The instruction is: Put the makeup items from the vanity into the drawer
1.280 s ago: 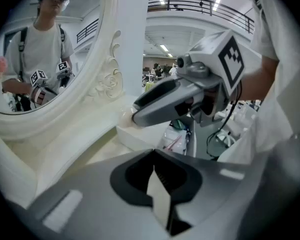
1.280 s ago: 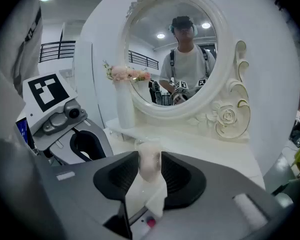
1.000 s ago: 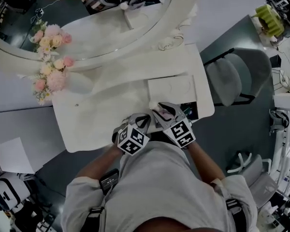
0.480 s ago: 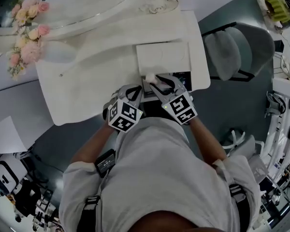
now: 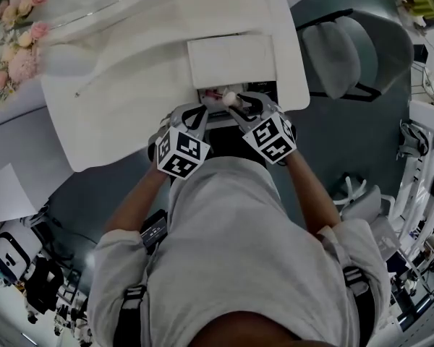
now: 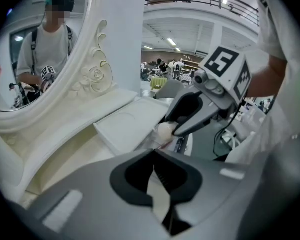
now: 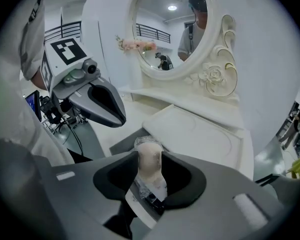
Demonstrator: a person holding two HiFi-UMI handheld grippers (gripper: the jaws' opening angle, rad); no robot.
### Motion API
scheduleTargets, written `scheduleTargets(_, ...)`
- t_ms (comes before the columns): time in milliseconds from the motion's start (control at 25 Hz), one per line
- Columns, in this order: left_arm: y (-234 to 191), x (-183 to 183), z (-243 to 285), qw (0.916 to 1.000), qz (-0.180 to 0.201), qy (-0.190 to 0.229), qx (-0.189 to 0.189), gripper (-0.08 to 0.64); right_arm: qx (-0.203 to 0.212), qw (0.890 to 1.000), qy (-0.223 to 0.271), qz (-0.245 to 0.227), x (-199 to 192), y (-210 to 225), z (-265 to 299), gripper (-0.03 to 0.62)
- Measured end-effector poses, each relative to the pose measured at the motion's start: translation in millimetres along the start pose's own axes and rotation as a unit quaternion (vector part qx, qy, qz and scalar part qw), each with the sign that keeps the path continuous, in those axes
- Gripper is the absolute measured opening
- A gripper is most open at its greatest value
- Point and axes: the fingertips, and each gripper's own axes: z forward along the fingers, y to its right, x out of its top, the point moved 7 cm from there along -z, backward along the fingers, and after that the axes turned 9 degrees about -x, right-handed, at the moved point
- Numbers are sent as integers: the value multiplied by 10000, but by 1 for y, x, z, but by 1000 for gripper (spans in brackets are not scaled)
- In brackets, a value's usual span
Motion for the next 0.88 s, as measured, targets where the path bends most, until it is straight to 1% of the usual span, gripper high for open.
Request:
scheduleTargets(200, 6, 0, 8, 9999, -20, -87, -64, 3, -42, 9995, -269, -132, -12, 1, 7, 152)
scheduleTargets(360, 11, 5, 20, 9999, -83, -57, -34, 3, -107, 9990, -379, -214, -21, 9, 11, 153)
scheduleTargets(520, 22, 13, 31, 9998, -183, -39, 107, 3, -4, 9985, -406, -363, -33, 13, 12, 155)
scheduleTargets(800, 23, 18, 39, 9977, -495, -36, 462, 3, 204, 9971, -452, -580, -34, 20, 27, 160)
scheduleTargets(880, 27, 19, 42, 9971, -567, -66, 500, 3, 232, 9972, -463, -542, -37, 21, 28, 161)
